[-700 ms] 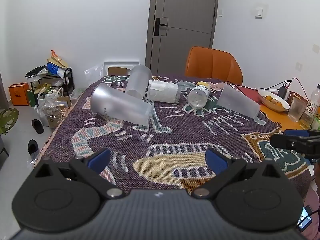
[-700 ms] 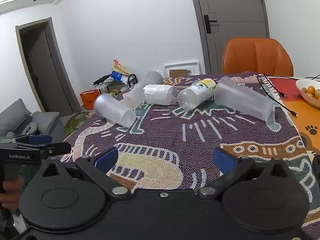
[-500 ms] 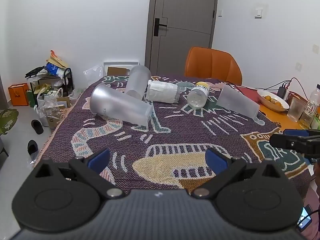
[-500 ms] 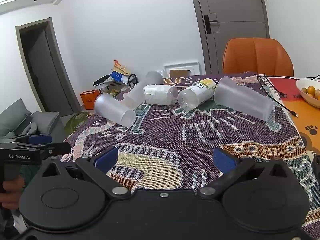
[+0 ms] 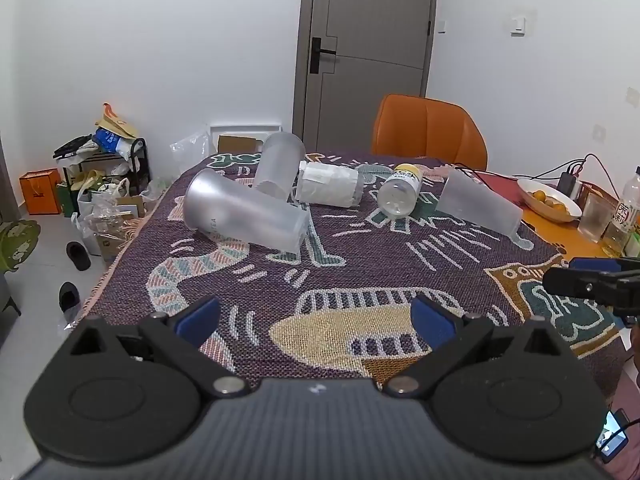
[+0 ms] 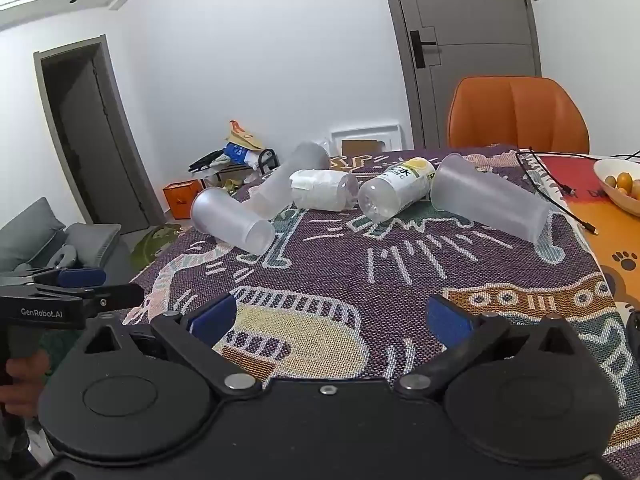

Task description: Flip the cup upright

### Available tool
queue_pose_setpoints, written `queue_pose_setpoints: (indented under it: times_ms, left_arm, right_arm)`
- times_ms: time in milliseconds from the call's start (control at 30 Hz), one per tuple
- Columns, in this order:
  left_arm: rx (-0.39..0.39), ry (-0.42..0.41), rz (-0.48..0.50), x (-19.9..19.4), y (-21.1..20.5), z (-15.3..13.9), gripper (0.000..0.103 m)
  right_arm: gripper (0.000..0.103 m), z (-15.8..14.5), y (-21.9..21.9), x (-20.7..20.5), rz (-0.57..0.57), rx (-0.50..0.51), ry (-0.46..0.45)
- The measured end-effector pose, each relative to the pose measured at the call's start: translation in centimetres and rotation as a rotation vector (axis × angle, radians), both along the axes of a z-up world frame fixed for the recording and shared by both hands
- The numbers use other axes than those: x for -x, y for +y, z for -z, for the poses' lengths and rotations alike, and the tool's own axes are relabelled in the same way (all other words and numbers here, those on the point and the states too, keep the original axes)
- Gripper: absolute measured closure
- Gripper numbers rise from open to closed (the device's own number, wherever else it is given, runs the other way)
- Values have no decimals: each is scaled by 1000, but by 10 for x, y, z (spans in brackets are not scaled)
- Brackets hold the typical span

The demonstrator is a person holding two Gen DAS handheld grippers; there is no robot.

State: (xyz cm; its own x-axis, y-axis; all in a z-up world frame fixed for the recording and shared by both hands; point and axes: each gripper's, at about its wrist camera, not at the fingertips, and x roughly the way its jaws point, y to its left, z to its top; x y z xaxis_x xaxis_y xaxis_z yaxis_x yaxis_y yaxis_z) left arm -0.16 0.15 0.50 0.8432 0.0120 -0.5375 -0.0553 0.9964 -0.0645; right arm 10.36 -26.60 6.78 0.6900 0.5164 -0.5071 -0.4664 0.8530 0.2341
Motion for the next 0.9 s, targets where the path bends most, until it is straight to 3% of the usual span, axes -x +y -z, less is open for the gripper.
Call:
queue_pose_setpoints:
  times_ms: [900]
  left_arm:
    - [-9,-4,11,1,-1,4,2]
  right_arm:
    - [0,-1,1,0,-5,-2,-3]
